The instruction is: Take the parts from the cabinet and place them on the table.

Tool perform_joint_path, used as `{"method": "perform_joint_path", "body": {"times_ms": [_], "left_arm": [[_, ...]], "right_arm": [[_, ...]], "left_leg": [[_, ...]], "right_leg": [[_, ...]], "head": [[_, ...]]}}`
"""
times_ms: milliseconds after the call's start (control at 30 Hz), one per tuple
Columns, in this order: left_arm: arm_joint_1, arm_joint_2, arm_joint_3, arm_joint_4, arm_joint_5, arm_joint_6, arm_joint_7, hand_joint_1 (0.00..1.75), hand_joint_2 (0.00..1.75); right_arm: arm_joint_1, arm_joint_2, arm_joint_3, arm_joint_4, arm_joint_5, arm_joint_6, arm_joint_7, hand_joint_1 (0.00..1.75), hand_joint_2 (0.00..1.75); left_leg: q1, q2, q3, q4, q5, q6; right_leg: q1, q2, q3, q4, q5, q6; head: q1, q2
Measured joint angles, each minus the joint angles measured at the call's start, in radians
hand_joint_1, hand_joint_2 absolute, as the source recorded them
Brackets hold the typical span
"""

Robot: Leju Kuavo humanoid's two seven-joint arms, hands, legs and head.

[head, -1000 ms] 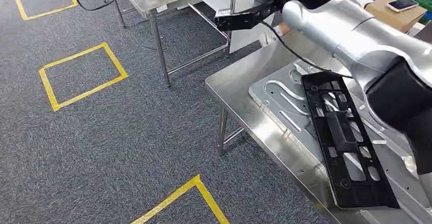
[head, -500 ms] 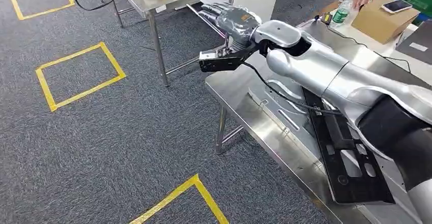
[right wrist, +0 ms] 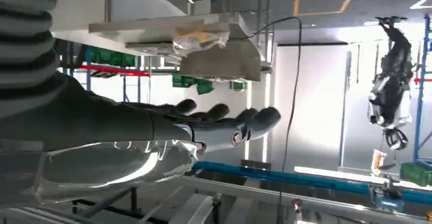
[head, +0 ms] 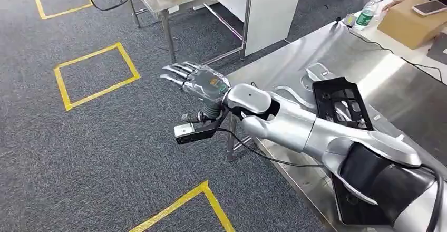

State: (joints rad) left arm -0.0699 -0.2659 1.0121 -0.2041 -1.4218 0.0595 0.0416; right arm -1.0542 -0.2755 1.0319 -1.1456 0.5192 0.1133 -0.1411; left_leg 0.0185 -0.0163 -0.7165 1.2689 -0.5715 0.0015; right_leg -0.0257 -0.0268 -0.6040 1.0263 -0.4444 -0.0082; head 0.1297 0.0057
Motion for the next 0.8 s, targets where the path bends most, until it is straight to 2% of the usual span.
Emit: {"method": "perform_joint_path", "body": {"times_ms": [33,67,100,133,167,200,233,267,333,367,400,433,467,500,533,567,600,633,667,700,733,800], "left_arm": [[0.001,0.0,0.0,0.0,0.0,0.0,0.002,0.0,0.0],[0.002,0.0,0.0,0.0,-0.002,0.0,0.004,0.0,0.0],[0.003,0.0,0.0,0.0,-0.002,0.0,0.004,0.0,0.0],[0.003,0.0,0.0,0.0,-0.002,0.0,0.005,0.0,0.0],[0.002,0.001,0.0,0.0,-0.002,0.0,0.007,0.0,0.0],[0.002,0.001,0.0,0.0,-0.002,0.0,0.007,0.0,0.0],[0.0,-0.001,0.0,0.0,-0.003,0.0,0.007,0.0,0.0],[0.0,-0.002,0.0,0.0,-0.003,0.0,0.007,0.0,0.0],[0.003,-0.002,0.0,0.0,-0.003,0.0,0.007,0.0,0.0],[0.002,-0.002,0.0,0.0,-0.003,0.0,0.007,0.0,0.0],[0.003,-0.002,0.0,0.0,-0.003,0.0,0.007,0.0,0.0],[0.002,-0.002,0.0,0.0,-0.003,0.0,0.007,0.0,0.0],[0.001,-0.002,0.0,0.0,-0.003,0.0,0.008,0.0,0.0],[0.001,-0.002,0.0,0.0,-0.003,0.0,0.008,0.0,0.0],[0.001,-0.002,0.0,0.0,-0.003,0.0,0.008,0.0,0.0],[0.001,-0.002,0.0,0.0,-0.003,0.0,0.008,0.0,0.0],[0.002,-0.002,0.0,0.0,-0.003,-0.001,0.008,0.0,0.0],[0.003,-0.002,0.0,0.0,-0.003,-0.001,0.008,0.0,0.0],[0.003,-0.002,0.0,0.0,-0.003,-0.001,0.008,0.0,0.0],[0.005,-0.003,0.0,0.0,-0.003,-0.001,0.009,0.0,0.0],[0.005,-0.008,0.0,0.002,-0.003,-0.002,0.009,0.0,0.0],[0.002,-0.007,0.0,0.002,-0.005,-0.001,0.009,0.0,0.0]], "right_arm": [[0.016,0.005,-0.003,0.0,0.004,-0.001,-0.003,0.0,1.75],[0.031,0.011,-0.004,0.002,0.005,-0.005,-0.008,0.0,1.75],[0.044,0.014,-0.006,0.004,0.008,-0.011,-0.016,0.0,1.75],[0.054,0.019,-0.009,0.007,0.012,-0.016,-0.022,0.0,1.75],[0.062,0.021,-0.014,0.011,0.018,-0.021,-0.027,0.0,1.75],[0.067,0.025,-0.016,0.015,0.023,-0.027,-0.029,0.0,1.75],[0.072,0.026,-0.019,0.019,0.026,-0.032,-0.031,0.0,1.75],[0.081,0.03,-0.021,0.024,0.032,-0.036,-0.034,0.0,1.75],[0.099,0.043,-0.021,0.032,0.038,-0.04,-0.035,0.0,1.75],[0.105,0.048,-0.021,0.035,0.039,-0.041,-0.035,0.0,1.75],[0.108,0.048,-0.021,0.039,0.039,-0.042,-0.035,0.0,1.75],[0.111,0.049,-0.021,0.04,0.039,-0.044,-0.035,0.0,1.75],[0.115,0.051,-0.022,0.042,0.039,-0.045,-0.035,0.0,1.75],[0.121,0.05,-0.022,0.045,0.039,-0.045,-0.036,0.0,1.75],[0.129,0.05,-0.022,0.049,0.039,-0.045,-0.036,0.0,1.75],[0.136,0.051,-0.022,0.052,0.039,-0.045,-0.035,0.0,1.75],[0.139,0.052,-0.022,0.054,0.039,-0.045,-0.036,0.0,1.75],[0.139,0.053,-0.022,0.056,0.039,-0.045,-0.036,0.0,1.75],[0.137,0.053,-0.022,0.057,0.039,-0.045,-0.036,0.0,1.75],[0.136,0.053,-0.024,0.058,0.039,-0.045,-0.036,0.0,1.75],[0.135,0.053,-0.025,0.059,0.039,-0.045,-0.036,0.0,1.75],[0.134,0.054,-0.028,0.06,0.039,-0.046,-0.036,0.0,1.75]], "left_leg": [[0.002,0.002,-0.029,0.055,-0.013,-0.003],[0.003,0.005,-0.034,0.059,-0.002,-0.005],[0.005,0.01,-0.017,0.018,0.03,-0.007],[0.005,0.019,0.018,-0.053,0.07,-0.008],[0.007,0.037,0.063,-0.14,0.111,-0.01],[0.005,0.084,0.093,-0.209,0.117,-0.013],[-0.005,0.079,0.097,-0.217,0.113,-0.002],[-0.002,0.066,0.093,-0.215,0.115,0.006],[-0.005,0.045,0.09,-0.215,0.118,0.018],[-0.002,0.035,0.092,-0.22,0.123,0.027],[0.001,0.026,0.092,-0.223,0.127,0.032],[0.0,0.018,0.092,-0.224,0.129,0.036],[-0.001,0.009,0.09,-0.224,0.131,0.039],[-0.004,-0.003,0.088,-0.224,0.133,0.042],[-0.007,-0.017,0.087,-0.224,0.134,0.044],[-0.01,-0.032,0.086,-0.224,0.135,0.045],[-0.013,-0.046,0.087,-0.224,0.135,0.046],[-0.016,-0.061,0.089,-0.223,0.136,0.046],[-0.018,-0.074,0.093,-0.223,0.136,0.046],[-0.018,-0.085,0.095,-0.224,0.136,0.046],[-0.02,-0.091,0.089,-0.224,0.138,0.042],[-0.006,-0.112,0.081,-0.227,0.146,0.029]], "right_leg": [[0.001,-0.011,0.0,0.001,0.0,0.0],[0.002,-0.021,0.001,0.001,-0.001,0.0],[0.001,-0.031,0.001,0.003,-0.002,0.001],[0.0,-0.041,0.001,0.006,-0.005,0.004],[-0.003,-0.049,0.001,0.011,-0.009,0.01],[0.001,-0.057,0.0,0.019,-0.014,0.018],[0.01,-0.062,-0.005,0.029,-0.02,0.027],[0.014,-0.072,-0.002,0.024,-0.019,0.03],[0.011,-0.091,0.008,0.014,-0.014,0.038],[0.007,-0.092,0.009,0.016,-0.019,0.045],[0.002,-0.045,0.006,0.032,-0.039,0.052],[0.0,-0.004,-0.017,0.083,-0.08,0.049],[0.002,0.012,-0.05,0.16,-0.122,0.048],[0.006,0.019,-0.09,0.246,-0.158,0.045],[0.008,0.022,-0.121,0.309,-0.176,0.042],[0.011,0.023,-0.134,0.332,-0.172,0.037],[0.014,0.025,-0.125,0.309,-0.146,0.029],[0.019,0.03,-0.091,0.238,-0.1,0.018],[0.027,0.047,-0.046,0.143,-0.049,0.005],[0.033,0.086,-0.005,0.055,-0.012,-0.009],[0.027,0.121,0.005,0.039,-0.025,-0.019],[0.037,0.103,0.006,0.019,-0.021,-0.019]], "head": [[-0.001,0.0],[0.0,0.0],[0.0,0.0],[0.0,0.0],[0.0,0.0],[0.0,0.0],[-0.003,0.0],[0.002,0.0],[0.002,0.0],[0.003,0.0],[0.002,0.0],[0.002,0.0],[0.002,0.0],[0.002,0.0],[0.002,0.0],[0.002,0.0],[0.002,0.0],[0.002,0.0],[0.002,0.0],[0.002,0.0],[-0.003,0.0],[0.0,0.0]]}}
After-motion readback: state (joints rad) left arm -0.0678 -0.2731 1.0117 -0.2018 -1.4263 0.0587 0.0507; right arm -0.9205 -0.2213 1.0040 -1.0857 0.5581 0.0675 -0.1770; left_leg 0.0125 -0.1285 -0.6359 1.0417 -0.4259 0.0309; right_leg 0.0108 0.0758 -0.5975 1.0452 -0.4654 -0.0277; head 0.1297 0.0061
